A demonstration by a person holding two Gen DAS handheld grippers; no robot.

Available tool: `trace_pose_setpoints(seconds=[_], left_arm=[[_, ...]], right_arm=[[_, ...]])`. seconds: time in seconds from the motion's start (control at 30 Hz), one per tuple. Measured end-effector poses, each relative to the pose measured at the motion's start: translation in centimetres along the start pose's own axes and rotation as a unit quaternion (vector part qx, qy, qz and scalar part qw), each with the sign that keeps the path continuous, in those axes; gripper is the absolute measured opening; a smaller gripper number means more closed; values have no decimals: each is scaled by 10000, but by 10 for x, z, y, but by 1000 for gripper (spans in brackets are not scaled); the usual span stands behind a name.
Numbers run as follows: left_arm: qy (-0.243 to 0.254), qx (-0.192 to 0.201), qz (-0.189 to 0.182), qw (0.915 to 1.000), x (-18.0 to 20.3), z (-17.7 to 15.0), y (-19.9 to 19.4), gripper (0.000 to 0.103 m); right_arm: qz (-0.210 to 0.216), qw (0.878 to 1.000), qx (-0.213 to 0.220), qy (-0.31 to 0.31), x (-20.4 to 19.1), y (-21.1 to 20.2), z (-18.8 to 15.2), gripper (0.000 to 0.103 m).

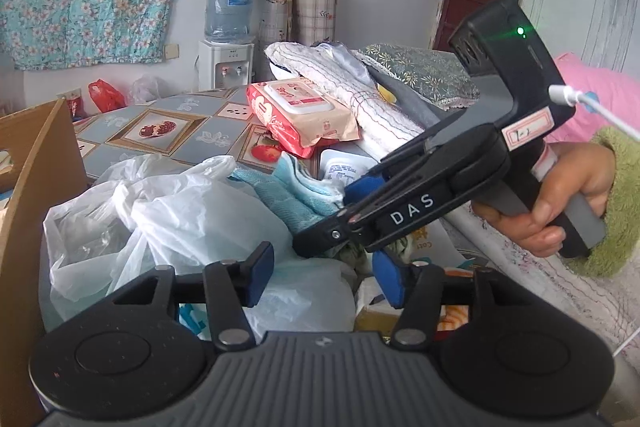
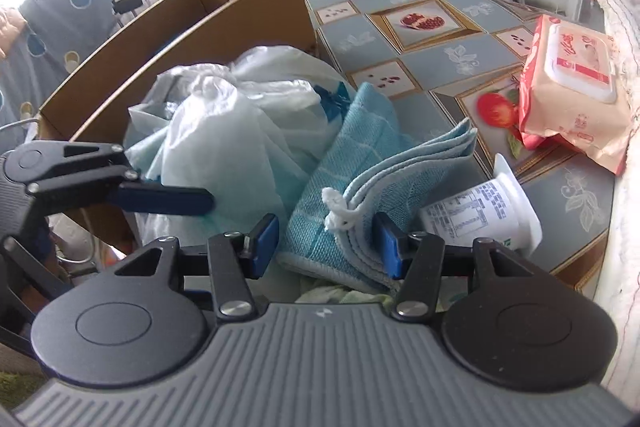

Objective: Organize soft objects
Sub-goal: 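Close the right gripper on the blue towel's white loop, then lift the blue towel with the right gripper off the pile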

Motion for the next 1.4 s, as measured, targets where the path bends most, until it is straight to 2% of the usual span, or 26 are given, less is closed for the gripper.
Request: trace_pose_setpoints(seconds=[0.13, 0.3, 0.43, 0.53, 0.67, 0.77, 0.87, 1.0, 1.17, 1.4], left_arm=[[-98, 66, -36, 9999, -3, 1, -3, 57], [-189, 140, -62, 9997, -5, 2, -10, 61], [-321, 170, -56, 9993, -7, 2, -17, 62], [-482, 219, -39, 9986, -11, 4, -24, 63], [-859, 265, -202, 9957, -19, 5, -37, 63], [-1179, 236, -382, 9920, -27, 3, -47, 64], [-1501, 187, -590, 9867, -34, -2, -56, 66], [-1661, 264, -720, 9831, -33, -12, -72, 73], [-2249, -33, -1177, 9672, -36, -27, -71, 76], [-2803, -86, -1323, 9507, -36, -28, -52, 79]], right_arm=[[-55, 9995, 95, 287, 11, -4, -2, 34], [-20, 9926, 392, 1151, 42, -15, -5, 20], [123, 9810, 875, 1724, 62, -29, -4, 18], [261, 9753, 1243, 1806, 65, -46, 3, 18], [374, 9763, 1590, 1419, 47, -77, 10, 18], [344, 9815, 1666, 879, 22, -99, 6, 18], [223, 9876, 1511, 370, -5, -112, -10, 18], [3, 9921, 1240, -165, -39, -115, -41, 18], [-226, 9905, 1191, -651, -70, -115, -67, 19], [-528, 9800, 1129, -1550, -101, -109, -75, 22]])
Point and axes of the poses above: each gripper's, at about its wrist camera, not at the fingertips, and y roughly the way its jaws point, x to its right, z to its top, the point moved 1 cm from there along y, roughly the way its jaws point, and after that the axes turned 8 degrees about x, right-handed, at the moved point
